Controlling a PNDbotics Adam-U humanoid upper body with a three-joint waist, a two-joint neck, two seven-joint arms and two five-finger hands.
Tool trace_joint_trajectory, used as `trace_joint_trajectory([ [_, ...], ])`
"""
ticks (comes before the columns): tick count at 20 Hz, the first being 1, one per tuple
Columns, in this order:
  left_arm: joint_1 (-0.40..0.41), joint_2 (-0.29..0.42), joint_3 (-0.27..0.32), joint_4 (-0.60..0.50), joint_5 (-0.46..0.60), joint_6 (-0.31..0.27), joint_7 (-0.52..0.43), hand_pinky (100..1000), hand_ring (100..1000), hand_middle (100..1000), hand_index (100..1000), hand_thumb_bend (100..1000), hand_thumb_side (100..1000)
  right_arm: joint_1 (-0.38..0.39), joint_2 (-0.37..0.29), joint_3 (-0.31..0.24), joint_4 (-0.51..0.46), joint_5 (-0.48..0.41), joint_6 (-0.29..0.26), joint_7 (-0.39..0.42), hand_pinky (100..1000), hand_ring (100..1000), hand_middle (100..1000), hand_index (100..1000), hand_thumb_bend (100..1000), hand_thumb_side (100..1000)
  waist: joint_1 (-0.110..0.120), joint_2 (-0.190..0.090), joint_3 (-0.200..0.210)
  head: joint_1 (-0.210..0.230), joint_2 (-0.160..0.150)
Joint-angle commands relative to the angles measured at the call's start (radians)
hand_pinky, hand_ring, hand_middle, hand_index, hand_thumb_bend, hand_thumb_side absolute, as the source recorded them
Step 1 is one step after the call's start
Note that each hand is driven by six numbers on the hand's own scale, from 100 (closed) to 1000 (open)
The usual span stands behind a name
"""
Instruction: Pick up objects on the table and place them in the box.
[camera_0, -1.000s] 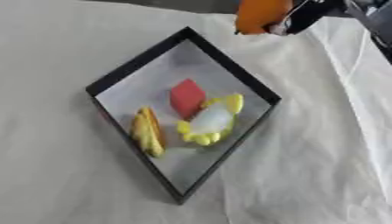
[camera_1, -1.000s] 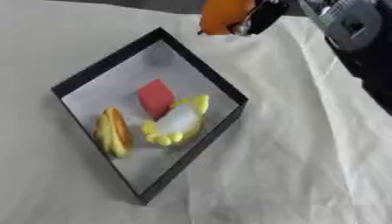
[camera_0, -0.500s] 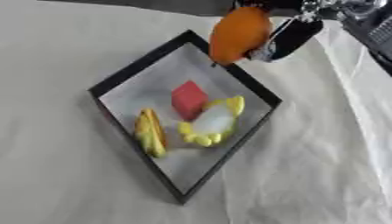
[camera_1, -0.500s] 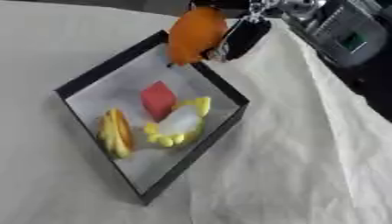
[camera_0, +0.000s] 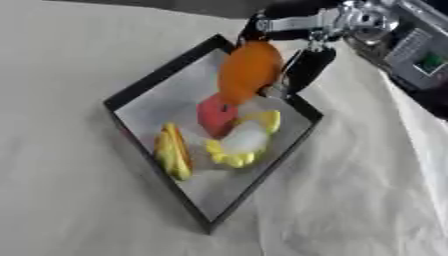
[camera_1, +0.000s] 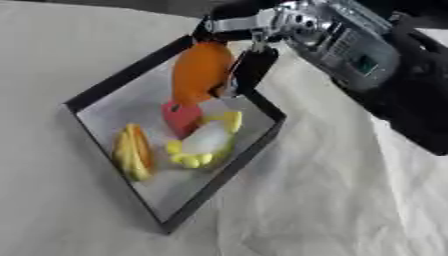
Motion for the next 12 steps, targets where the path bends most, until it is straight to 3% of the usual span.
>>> trace_joint_trajectory([
  [1,-0.01,0.022,0.005,-0.015,0.004,0.0,-0.001,871,797,733,798,354,582,-0.026,0.01,0.011,0.027,0.013,-0.005,-0.008,799,696,600,694,180,100,0.019,-0.025,0.002,-0.004,-0.009],
  [7,-0.013,0.016,0.003,-0.015,0.004,0.001,-0.002,871,797,733,798,355,583,-0.038,0.06,0.055,0.091,0.05,-0.019,-0.003,798,705,608,702,195,100,0.017,-0.02,0.007,-0.004,-0.013],
  [9,-0.012,0.015,0.004,-0.015,0.003,0.001,-0.002,871,797,733,797,355,584,-0.039,0.072,0.071,0.116,0.073,-0.03,0.004,805,736,644,734,247,100,0.016,-0.018,0.009,-0.004,-0.013],
  [12,-0.01,0.015,0.005,-0.015,0.003,0.002,0.0,871,797,732,797,355,584,-0.038,0.078,0.077,0.132,0.105,-0.057,0.012,834,807,739,804,381,185,0.015,-0.016,0.01,-0.001,-0.012],
])
